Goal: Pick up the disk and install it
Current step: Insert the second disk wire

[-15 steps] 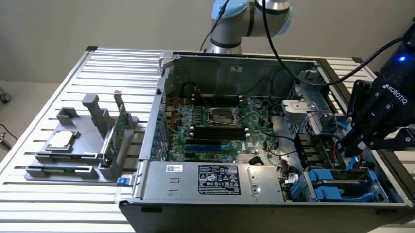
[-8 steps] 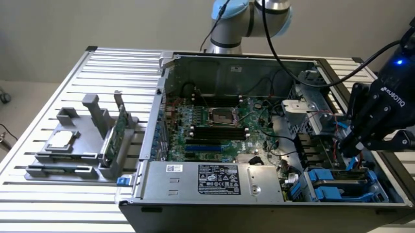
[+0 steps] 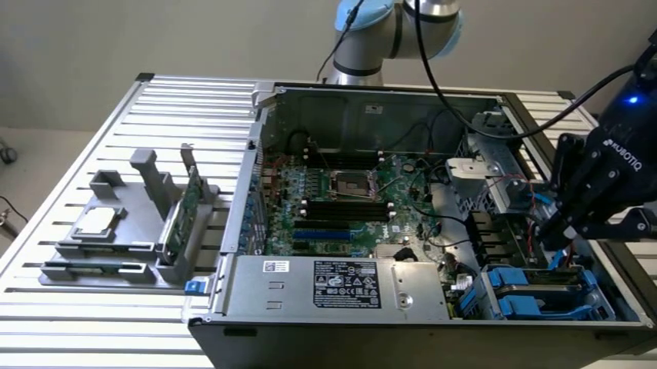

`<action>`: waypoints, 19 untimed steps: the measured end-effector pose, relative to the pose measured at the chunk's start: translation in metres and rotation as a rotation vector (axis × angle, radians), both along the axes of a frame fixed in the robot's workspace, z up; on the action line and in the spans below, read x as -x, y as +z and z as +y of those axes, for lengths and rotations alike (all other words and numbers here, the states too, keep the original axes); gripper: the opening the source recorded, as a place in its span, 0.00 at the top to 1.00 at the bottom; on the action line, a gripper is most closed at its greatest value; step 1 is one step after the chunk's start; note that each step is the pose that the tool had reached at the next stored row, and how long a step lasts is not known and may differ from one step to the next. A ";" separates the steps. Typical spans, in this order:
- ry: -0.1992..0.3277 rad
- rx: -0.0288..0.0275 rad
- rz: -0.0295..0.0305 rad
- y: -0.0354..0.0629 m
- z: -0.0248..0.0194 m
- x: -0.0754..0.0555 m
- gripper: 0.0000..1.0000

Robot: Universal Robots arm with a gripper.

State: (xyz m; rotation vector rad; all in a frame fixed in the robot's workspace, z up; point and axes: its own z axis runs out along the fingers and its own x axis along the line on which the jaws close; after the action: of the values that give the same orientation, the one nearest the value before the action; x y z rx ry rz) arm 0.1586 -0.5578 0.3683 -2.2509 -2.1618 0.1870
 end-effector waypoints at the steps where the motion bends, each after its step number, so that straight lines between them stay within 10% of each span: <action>1: 0.000 0.0006 0.0000 0.0000 -0.0007 0.000 0.84; 13: 0.007 0.0017 0.0000 -0.0071 -0.0097 -0.001 0.84; 19: 0.014 -0.0089 -0.0001 -0.0122 -0.0158 -0.001 0.84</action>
State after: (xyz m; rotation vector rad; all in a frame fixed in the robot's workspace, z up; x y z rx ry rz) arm 0.1597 -0.5736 0.3561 -2.2312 -2.1751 0.1771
